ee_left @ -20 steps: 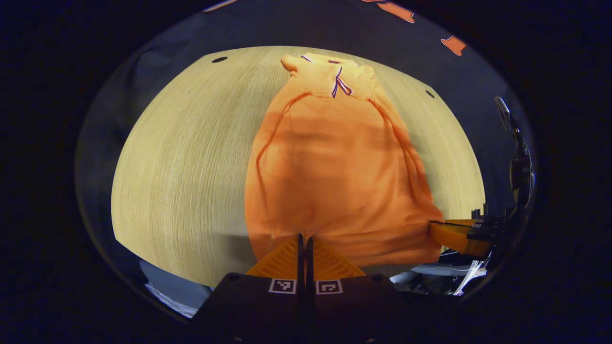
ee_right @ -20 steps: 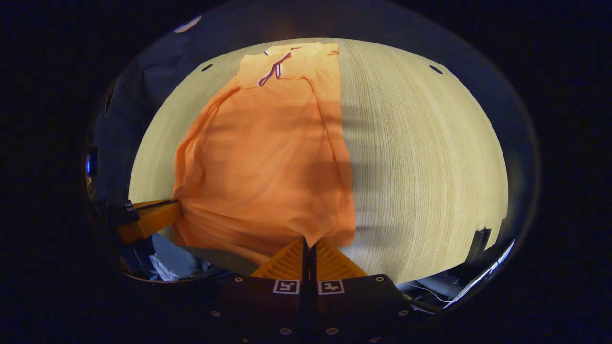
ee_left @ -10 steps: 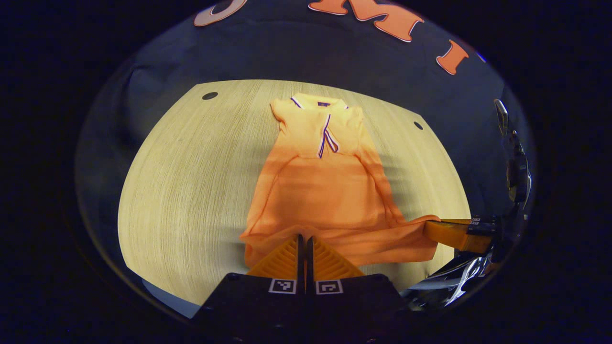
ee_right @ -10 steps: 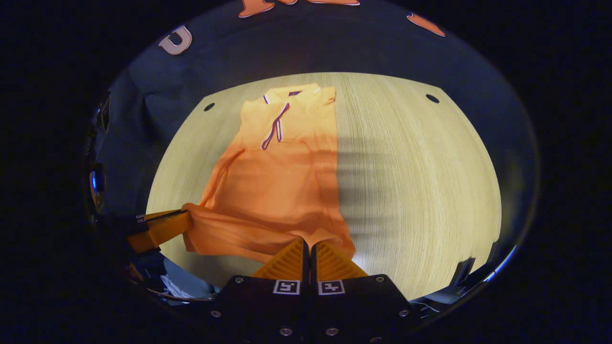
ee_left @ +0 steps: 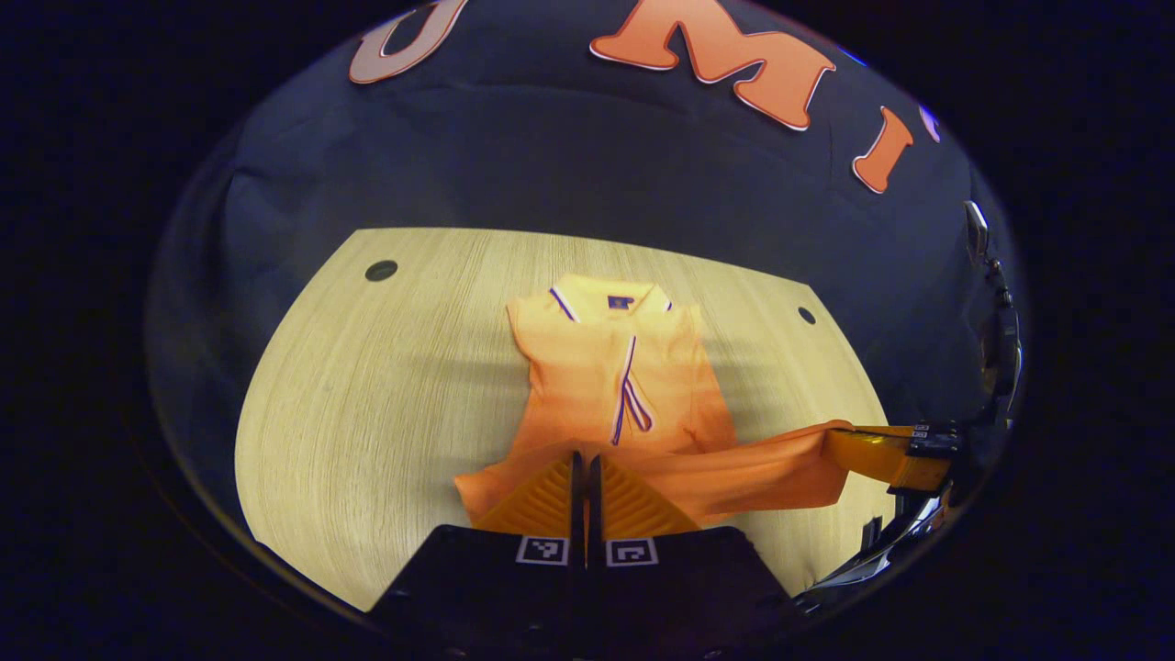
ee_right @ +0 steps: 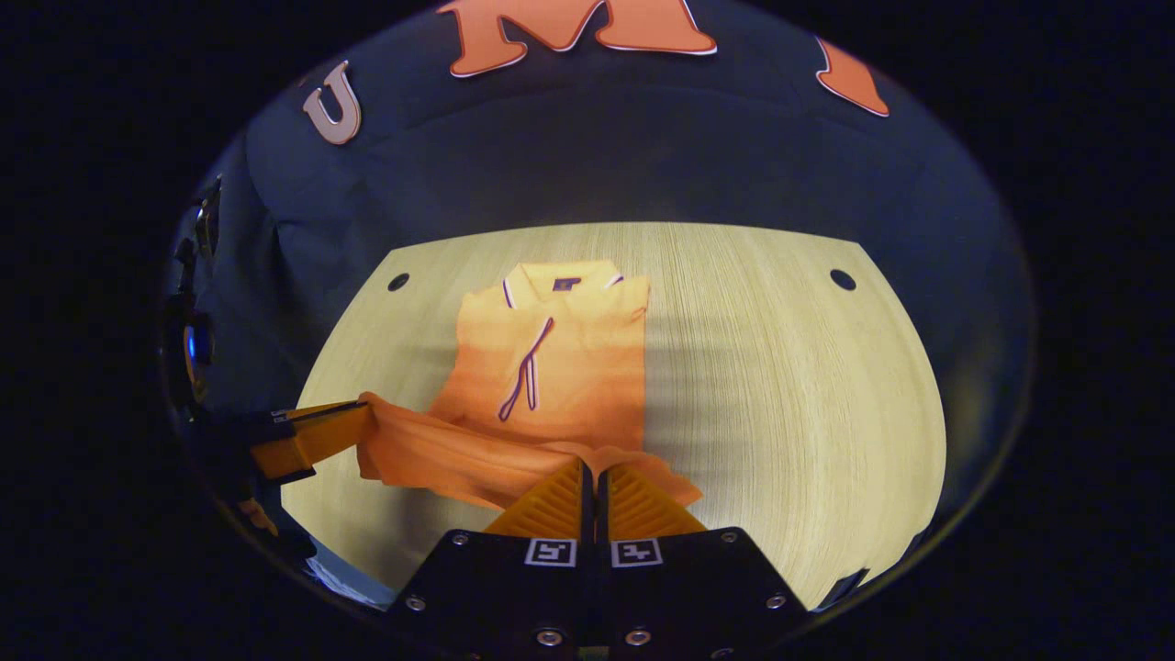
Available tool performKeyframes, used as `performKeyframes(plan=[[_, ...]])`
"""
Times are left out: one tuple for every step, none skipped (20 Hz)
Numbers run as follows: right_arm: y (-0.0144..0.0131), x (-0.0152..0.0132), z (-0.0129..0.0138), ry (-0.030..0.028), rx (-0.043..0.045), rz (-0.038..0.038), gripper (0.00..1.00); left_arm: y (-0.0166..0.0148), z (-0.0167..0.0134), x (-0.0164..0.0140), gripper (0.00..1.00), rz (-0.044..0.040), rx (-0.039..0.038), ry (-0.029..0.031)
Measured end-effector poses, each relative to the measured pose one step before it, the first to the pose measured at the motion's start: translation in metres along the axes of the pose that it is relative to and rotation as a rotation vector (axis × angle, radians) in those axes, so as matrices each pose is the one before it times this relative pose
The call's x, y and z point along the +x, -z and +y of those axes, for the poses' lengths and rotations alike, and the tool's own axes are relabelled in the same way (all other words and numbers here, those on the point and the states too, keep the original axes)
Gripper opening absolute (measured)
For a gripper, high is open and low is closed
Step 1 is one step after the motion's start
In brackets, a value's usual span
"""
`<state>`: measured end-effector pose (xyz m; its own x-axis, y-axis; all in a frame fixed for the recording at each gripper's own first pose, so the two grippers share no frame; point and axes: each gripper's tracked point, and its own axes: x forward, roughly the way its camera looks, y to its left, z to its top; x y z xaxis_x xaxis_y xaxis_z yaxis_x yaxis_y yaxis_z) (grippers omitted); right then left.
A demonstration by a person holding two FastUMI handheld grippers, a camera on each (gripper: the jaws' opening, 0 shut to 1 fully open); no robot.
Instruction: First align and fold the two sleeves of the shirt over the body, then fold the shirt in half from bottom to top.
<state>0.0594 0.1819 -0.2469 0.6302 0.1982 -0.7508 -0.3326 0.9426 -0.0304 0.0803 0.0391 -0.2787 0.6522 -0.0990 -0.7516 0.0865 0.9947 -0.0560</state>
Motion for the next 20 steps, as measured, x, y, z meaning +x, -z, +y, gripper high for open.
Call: performKeyframes(plan=[[-0.01378,0.00211,-0.00173,0.00001,-0.00430,-0.01789,0.00,-0.01217,0.00126,0.00524,0.00,-0.01553,-0.00450,0.00199],[-0.01326,0.00567,-0.00160,0.00424,-0.00271,-0.01747,0.00,-0.01271,0.00044,0.00757,0.00,-0.01069,-0.00533,0.00426],[-0.01215,0.00609,-0.00297,0.00467,-0.00097,-0.01663,0.00,-0.01190,0.00106,0.00850,0.00,-0.01062,-0.00228,0.00287],[-0.01093,0.00856,-0.00175,0.00445,0.00128,-0.01111,0.00,-0.01031,0.00143,0.00906,0.00,-0.00953,-0.00021,-0.00274],[-0.00965,0.00960,-0.00048,-0.00170,0.00721,-0.00968,0.00,-0.01063,0.00221,0.00937,0.00,-0.01004,0.00236,-0.00151],[-0.00672,0.01036,-0.00030,-0.00112,0.00869,-0.00374,0.00,-0.01135,0.00165,0.00998,0.00,-0.01514,-0.00760,0.00550],[-0.00593,0.01377,-0.00292,-0.00088,0.00837,-0.00556,0.00,-0.00842,-0.00022,0.01102,0.00,-0.00548,-0.00753,0.00924],[-0.00448,0.01326,-0.00383,0.00495,0.00634,0.00054,0.00,-0.00771,0.00187,0.01112,0.00,-0.00201,-0.00385,0.00453],[-0.00192,0.01419,-0.00376,0.00232,0.01014,0.00715,0.00,-0.00664,0.00494,0.01334,0.00,-0.00298,0.00214,-0.00091],[-0.00267,0.01062,-0.00216,0.00252,0.01606,0.00335,0.00,-0.00410,0.00501,0.01200,0.00,0.00299,0.00447,-0.00557],[-0.00464,0.01259,-0.00324,0.00136,0.00690,-0.00259,0.00,-0.00710,0.00392,0.01313,0.01,-0.00222,0.00354,-0.00483],[-0.00563,0.01108,-0.00261,0.00452,0.00015,-0.00891,0.00,-0.00869,0.00538,0.01080,0.00,-0.01218,0.00433,-0.00754],[-0.00687,0.00946,0.00007,-0.00347,0.00355,-0.01161,0.00,-0.00793,0.00475,0.00868,0.00,-0.01203,0.00217,-0.00934],[-0.00680,0.00765,0.00285,-0.01130,-0.00031,-0.01822,0.00,-0.00610,0.00279,0.00950,0.01,-0.00102,-0.00215,-0.00370],[-0.00713,0.00921,-0.00210,0.00972,-0.00290,-0.01868,0.00,-0.00060,0.00433,0.00745,0.00,0.00830,-0.00090,-0.01117],[-0.00259,0.01208,-0.00360,0.01277,0.00250,-0.00995,0.00,0.00169,0.00437,0.00621,0.01,0.01148,-0.00062,-0.01053],[0.00427,0.00856,-0.00463,0.02066,0.00999,0.02154,0.00,-0.00204,0.00402,0.00523,0.00,-0.00119,-0.01277,-0.02009],[0.00536,0.00556,-0.00297,0.00747,0.01392,0.03623,0.01,-0.00039,0.00095,0.00293,0.01,-0.00324,-0.01398,-0.00093],[0.00596,0.00528,-0.00348,0.00669,0.01085,0.02386,0.02,0.00276,-0.00069,-0.00015,0.01,0.00107,-0.01226,0.00846],[0.00183,0.00381,-0.00606,0.01982,-0.00010,0.00617,0.40,0.00014,0.00234,-0.00060,0.01,-0.00036,-0.00449,-0.00571]])
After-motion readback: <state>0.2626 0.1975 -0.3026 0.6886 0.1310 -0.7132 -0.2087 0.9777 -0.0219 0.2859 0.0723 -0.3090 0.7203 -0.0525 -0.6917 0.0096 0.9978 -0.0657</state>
